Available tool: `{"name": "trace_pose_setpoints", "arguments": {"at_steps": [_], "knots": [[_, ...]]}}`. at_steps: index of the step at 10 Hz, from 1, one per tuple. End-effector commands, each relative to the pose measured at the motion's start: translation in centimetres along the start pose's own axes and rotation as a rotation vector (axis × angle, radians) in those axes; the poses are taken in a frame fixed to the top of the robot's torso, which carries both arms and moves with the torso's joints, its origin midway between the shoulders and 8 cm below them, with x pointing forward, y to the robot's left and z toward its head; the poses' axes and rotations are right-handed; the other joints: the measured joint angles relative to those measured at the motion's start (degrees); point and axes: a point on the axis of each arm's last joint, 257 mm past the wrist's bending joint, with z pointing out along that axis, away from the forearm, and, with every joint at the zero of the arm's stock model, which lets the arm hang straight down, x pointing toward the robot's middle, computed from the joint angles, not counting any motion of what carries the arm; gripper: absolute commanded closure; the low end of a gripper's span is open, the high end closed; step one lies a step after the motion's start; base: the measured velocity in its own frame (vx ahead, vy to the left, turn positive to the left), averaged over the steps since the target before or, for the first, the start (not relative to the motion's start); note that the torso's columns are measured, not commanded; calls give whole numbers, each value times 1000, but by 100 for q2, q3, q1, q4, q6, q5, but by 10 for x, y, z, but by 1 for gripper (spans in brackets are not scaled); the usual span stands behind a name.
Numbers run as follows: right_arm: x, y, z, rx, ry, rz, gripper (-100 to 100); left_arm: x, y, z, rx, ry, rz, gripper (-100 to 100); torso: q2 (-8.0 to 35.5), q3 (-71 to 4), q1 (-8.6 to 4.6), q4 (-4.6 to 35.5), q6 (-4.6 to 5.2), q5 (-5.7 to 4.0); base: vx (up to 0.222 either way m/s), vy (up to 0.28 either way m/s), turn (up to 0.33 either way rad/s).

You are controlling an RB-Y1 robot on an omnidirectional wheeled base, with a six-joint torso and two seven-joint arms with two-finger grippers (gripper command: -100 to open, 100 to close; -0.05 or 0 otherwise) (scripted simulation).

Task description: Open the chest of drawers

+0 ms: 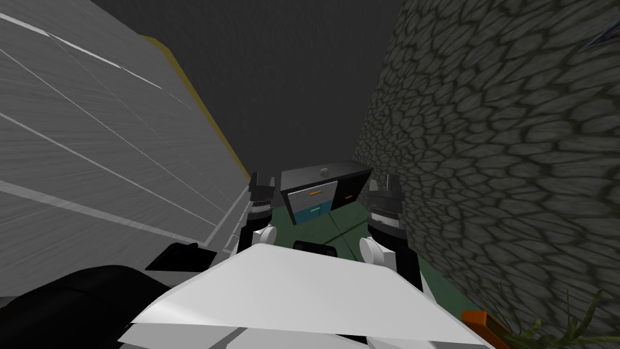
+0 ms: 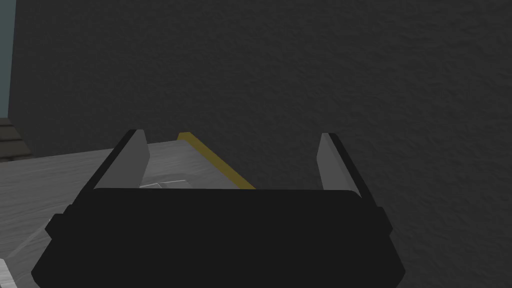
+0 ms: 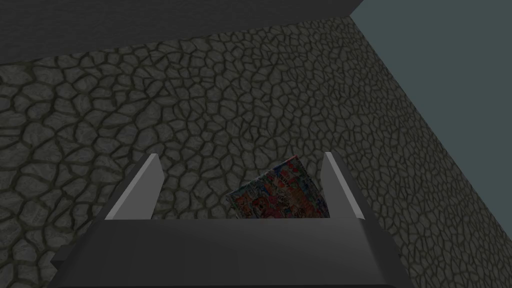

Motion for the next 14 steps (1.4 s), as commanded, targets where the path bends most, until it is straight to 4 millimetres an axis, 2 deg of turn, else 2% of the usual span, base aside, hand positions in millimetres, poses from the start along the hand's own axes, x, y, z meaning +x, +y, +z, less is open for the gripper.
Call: {"name": "trace_pose_setpoints", "arguments": {"at_steps": [1,9,10,11,14], "knots": [[0,0,0,0,0,0,0,0,0,0,0,0,0,0,232,-467,0,235,0,0,0,0,0],[0,0,0,0,0,0,0,0,0,0,0,0,0,0,3539,-7073,0,3537,0,0,0,0,0],[4,-2,-2,3,36,11,-100,0,0,0,0,0,0,0,3962,-7919,0,3960,0,0,10,3,66],[7,-4,-3,7,60,26,-100,0,0,0,0,0,0,0,4154,-8314,0,4149,-1,0,10,4,74],[11,-14,-9,33,108,120,-100,0,0,0,0,0,0,0,4224,-8458,1,4226,-1,0,15,4,119]]}}
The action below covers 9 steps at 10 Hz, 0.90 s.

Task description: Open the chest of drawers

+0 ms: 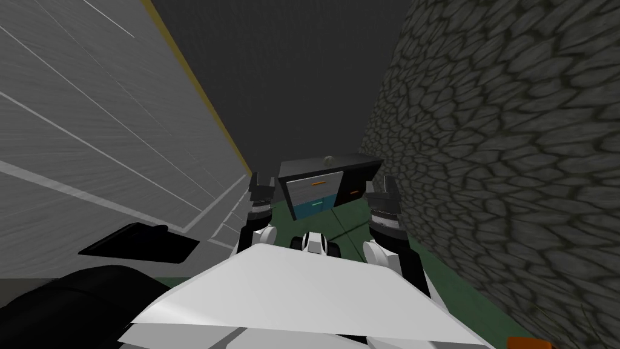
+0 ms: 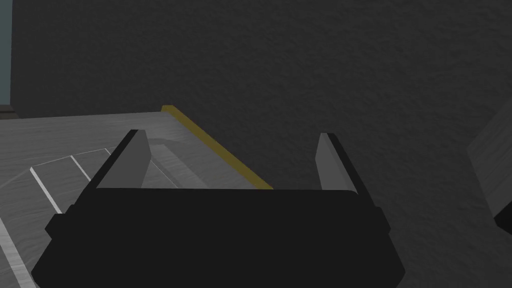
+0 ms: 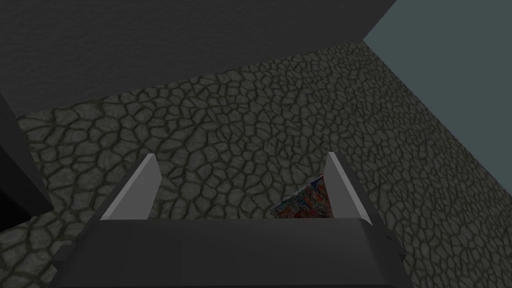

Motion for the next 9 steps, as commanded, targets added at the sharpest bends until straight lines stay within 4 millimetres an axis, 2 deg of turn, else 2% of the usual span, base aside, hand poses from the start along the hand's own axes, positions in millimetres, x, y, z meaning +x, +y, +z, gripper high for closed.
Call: {"name": "trace_pose_setpoints", "arguments": {"at_steps": [1,9], "knots": [[1,-11,-5,23,28,101,-100,0,0,0,0,0,0,0,2,-1,0,2,0,0,25,8,156],[-6,-31,-15,67,5,363,-100,0,0,0,0,0,0,0,4,1,1,3,-1,0,18,5,114]]}}
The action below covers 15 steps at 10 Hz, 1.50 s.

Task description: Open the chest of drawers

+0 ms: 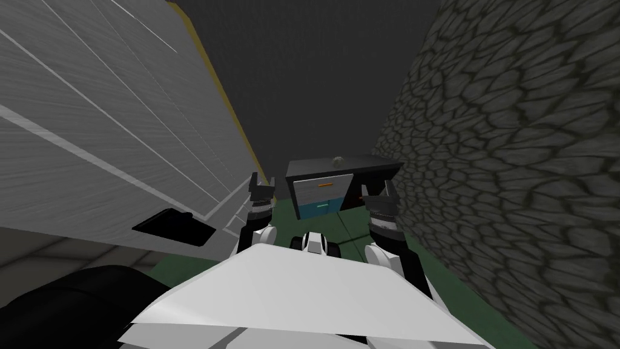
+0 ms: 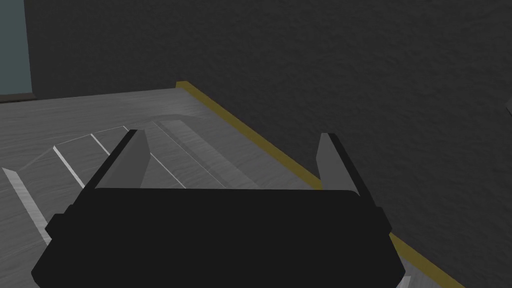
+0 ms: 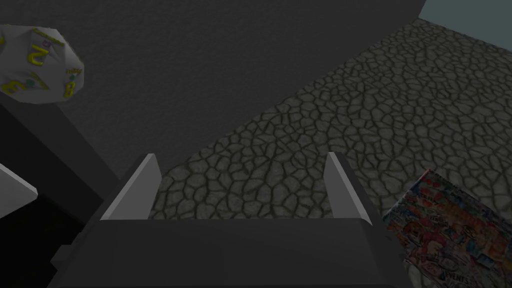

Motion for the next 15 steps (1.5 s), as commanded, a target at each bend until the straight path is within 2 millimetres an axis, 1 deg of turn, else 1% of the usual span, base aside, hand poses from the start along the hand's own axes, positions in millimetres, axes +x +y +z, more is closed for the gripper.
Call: {"name": "trace_pose_setpoints", "arguments": {"at_steps": [1,2,5,6,7,8,9,11,12,13,14,15], "knots": [[-7,-7,-4,12,-19,106,-100,0,0,0,0,0,0,0,1,0,-1,0,3,0,22,5,174],[-7,-7,-4,12,-20,125,-100,0,0,0,0,0,0,0,-1,-1,0,0,0,0,19,1,79],[-17,-16,-11,26,-54,260,-100,0,0,0,0,0,0,0,0,0,-2,0,3,0,22,5,150],[-17,-16,-11,25,-55,287,-100,0,0,0,0,0,0,0,-1,-1,0,0,-1,0,20,1,88],[-23,-22,-14,31,-75,340,-100,0,0,0,0,0,0,0,1,0,-2,0,4,0,22,4,186],[-23,-22,-14,30,-76,369,-100,0,0,0,0,0,0,0,0,0,-1,0,-1,-1,19,0,88],[-29,-27,-18,35,-98,423,-100,0,0,0,0,0,0,0,1,0,-2,0,4,0,21,5,145],[-29,-27,-18,33,-99,460,-100,0,0,0,0,0,0,0,0,0,-1,0,2,0,16,1,60],[-35,-33,-23,37,-124,526,-100,0,0,0,0,0,0,0,3,1,-3,1,3,0,19,2,215],[-35,-33,-23,35,-124,549,-100,0,0,0,0,0,0,0,-1,0,0,0,-2,0,20,-1,106],[-42,-40,-27,39,-151,604,-100,0,0,0,0,0,0,0,0,-1,-2,0,4,0,25,5,178],[-42,-40,-27,37,-152,632,-100,0,0,0,0,0,0,0,-3,-2,0,-1,0,0,24,1,92]]}}
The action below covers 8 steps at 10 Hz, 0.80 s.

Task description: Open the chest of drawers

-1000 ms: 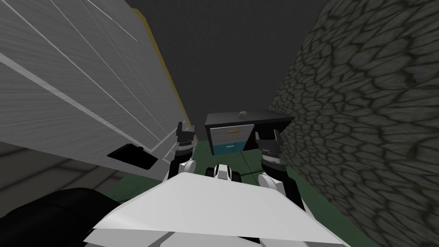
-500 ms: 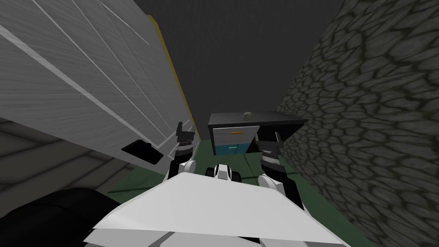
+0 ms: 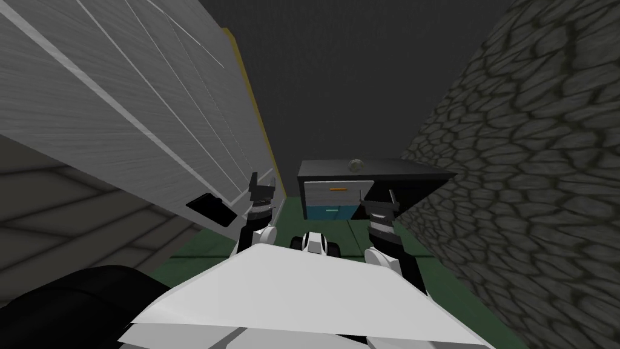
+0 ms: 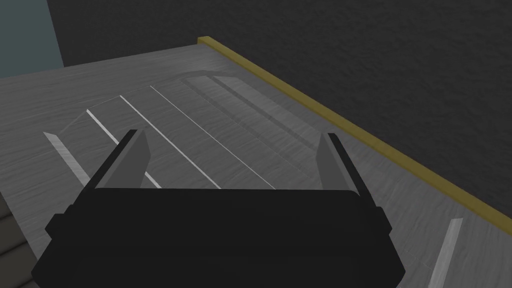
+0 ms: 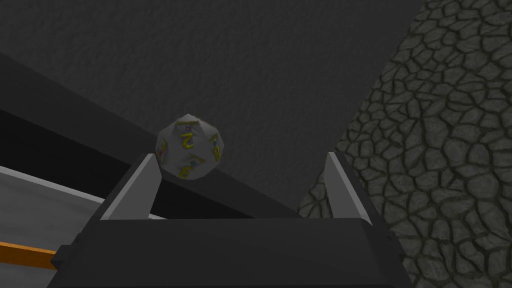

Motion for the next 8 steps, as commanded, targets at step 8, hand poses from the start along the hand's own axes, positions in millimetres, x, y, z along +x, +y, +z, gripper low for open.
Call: {"name": "trace_pose_setpoints", "arguments": {"at_steps": [8], "knots": [[-37,-7,-14,-16,-98,346,-100,0,0,0,0,0,0,0,2,2,2,1,-3,0,18,-1,119]]}}
